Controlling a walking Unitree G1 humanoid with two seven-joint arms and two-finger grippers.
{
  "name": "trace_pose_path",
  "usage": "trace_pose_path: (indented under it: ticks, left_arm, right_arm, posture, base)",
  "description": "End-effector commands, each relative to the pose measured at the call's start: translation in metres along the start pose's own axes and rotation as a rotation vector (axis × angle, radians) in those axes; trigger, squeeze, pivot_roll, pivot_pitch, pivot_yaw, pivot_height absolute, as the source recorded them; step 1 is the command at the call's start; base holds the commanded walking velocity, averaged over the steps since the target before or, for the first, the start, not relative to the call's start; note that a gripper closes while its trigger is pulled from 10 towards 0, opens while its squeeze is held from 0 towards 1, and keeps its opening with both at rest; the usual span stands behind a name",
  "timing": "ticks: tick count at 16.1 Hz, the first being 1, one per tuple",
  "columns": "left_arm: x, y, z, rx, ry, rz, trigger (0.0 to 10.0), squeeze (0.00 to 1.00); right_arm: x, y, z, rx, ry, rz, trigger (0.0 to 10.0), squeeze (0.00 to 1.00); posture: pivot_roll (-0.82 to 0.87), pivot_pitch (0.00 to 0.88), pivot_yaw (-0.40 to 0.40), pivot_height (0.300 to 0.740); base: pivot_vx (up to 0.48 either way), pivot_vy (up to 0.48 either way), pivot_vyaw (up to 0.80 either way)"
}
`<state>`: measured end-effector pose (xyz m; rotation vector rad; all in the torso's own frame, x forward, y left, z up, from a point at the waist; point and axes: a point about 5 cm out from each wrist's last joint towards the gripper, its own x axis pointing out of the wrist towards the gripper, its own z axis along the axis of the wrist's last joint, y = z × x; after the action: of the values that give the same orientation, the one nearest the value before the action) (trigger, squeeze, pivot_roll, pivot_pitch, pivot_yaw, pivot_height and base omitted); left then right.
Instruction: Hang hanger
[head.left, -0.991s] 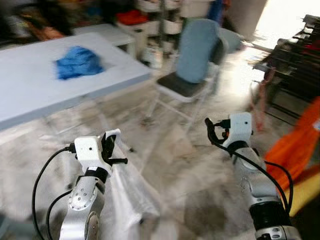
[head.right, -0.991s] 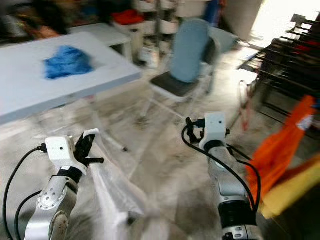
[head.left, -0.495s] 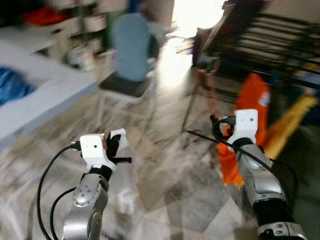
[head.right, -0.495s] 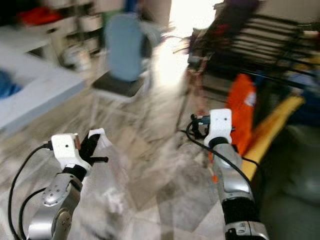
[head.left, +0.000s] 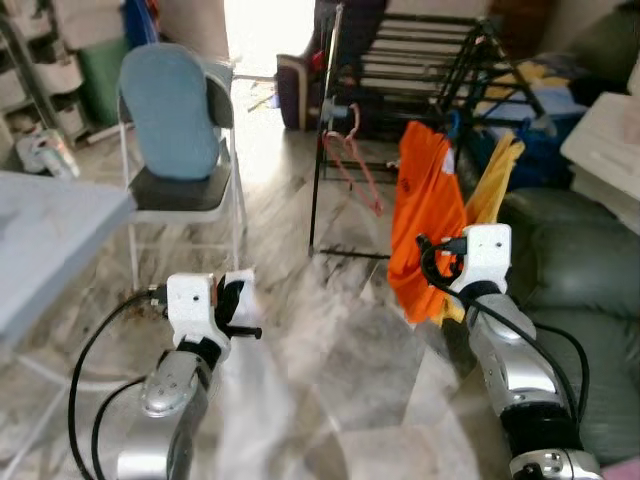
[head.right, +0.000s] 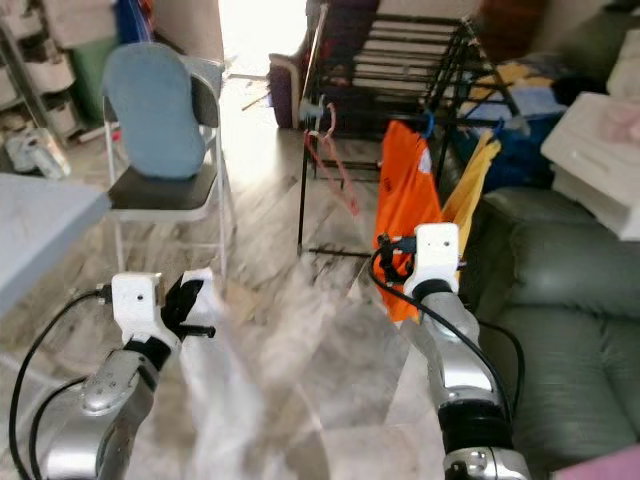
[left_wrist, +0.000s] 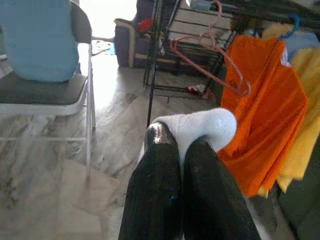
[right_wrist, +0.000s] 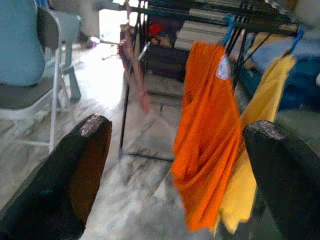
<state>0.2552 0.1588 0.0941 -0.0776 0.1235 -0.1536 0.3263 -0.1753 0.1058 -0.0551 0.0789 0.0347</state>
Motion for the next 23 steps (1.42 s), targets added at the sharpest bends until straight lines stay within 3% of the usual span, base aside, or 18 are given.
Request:
trace_pose_path:
  ticks: [1, 6, 11, 16, 23]
  left_arm:
    - [-0.001, 0.003, 0.005, 0.034, -0.015, 0.001, 10.0, 0.00]
    - [-0.012, 0.013, -0.004, 0.079, -0.012, 0.049, 10.0, 0.00]
    - [-0.023, 0.025, -0.014, 0.092, 0.008, 0.073, 10.0, 0.00]
    - [-0.017, 0.020, -0.009, 0.076, -0.017, 0.041, 10.0, 0.00]
    - [-0.011, 0.018, -0.009, 0.059, -0.024, 0.031, 10.0, 0.00]
  right_arm:
    - [0.000, 0.004, 0.004, -0.009, -0.017, 0.011, 10.0, 0.00]
    - [-0.019, 0.000, -0.016, 0.047, 0.058, -0.020, 10.0, 0.00]
    - [-0.050, -0.010, -0.032, 0.015, 0.107, -0.029, 10.0, 0.00]
    - [-0.034, -0.009, -0.018, 0.008, 0.071, -0.036, 10.0, 0.00]
    - [-0.032, -0.008, -0.013, 0.003, 0.061, -0.029, 10.0, 0.00]
  posture:
    - [-0.01, 0.000, -0.012, 0.740]
    - [-0.02, 0.000, 0.031, 0.740]
    - [-0.05, 0.000, 0.038, 0.740]
    - [-0.04, 0.000, 0.031, 0.740]
    - [-0.05, 0.000, 0.024, 0.740]
  base:
    - [0.000, 0.458, 0.00]
    - [0.000, 0.074, 0.00]
    - [0.000, 0.000, 0.00]
    - [0.067, 0.000, -0.10]
    - [0.366, 0.261, -0.14]
